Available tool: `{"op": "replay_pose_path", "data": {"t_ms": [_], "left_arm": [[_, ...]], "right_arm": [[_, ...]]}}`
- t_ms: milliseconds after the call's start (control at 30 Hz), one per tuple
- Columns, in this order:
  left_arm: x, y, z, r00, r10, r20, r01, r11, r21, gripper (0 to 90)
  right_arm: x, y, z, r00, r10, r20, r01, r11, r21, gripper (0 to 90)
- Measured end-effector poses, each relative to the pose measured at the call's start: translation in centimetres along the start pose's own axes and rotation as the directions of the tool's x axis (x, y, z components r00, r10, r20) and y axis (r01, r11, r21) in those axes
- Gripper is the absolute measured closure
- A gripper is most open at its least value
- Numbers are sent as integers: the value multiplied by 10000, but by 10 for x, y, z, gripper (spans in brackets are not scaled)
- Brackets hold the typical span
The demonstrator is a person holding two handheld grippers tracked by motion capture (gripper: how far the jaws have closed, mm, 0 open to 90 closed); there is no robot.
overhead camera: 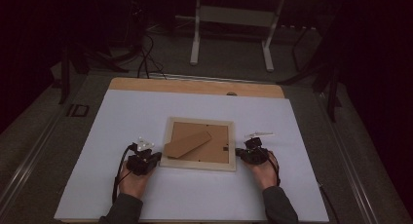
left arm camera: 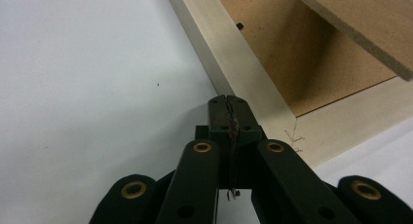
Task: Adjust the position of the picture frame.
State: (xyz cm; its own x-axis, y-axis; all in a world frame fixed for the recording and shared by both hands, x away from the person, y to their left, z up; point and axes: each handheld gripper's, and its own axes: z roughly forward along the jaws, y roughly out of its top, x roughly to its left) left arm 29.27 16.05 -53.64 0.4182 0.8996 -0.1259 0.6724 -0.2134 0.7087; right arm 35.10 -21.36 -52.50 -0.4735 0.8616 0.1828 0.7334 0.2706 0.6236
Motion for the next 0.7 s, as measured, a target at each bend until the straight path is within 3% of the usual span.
{"op": "replay_pose_path", "data": {"t_ms": [167,300,700], "left_arm": [[-1,-1,0,10000,-15,35,15,10000,-6,900],[-3,-2,-1,10000,4,38,-4,10000,-15,900],[-3,-2,-1,9999,-83,76,83,10000,-18,900]], "right_arm": [[5,1,1,9983,-349,467,350,9994,-5,900],[2,1,1,9990,-208,388,213,9997,-114,900],[2,-3,0,9985,-394,382,405,9988,-278,900]]}}
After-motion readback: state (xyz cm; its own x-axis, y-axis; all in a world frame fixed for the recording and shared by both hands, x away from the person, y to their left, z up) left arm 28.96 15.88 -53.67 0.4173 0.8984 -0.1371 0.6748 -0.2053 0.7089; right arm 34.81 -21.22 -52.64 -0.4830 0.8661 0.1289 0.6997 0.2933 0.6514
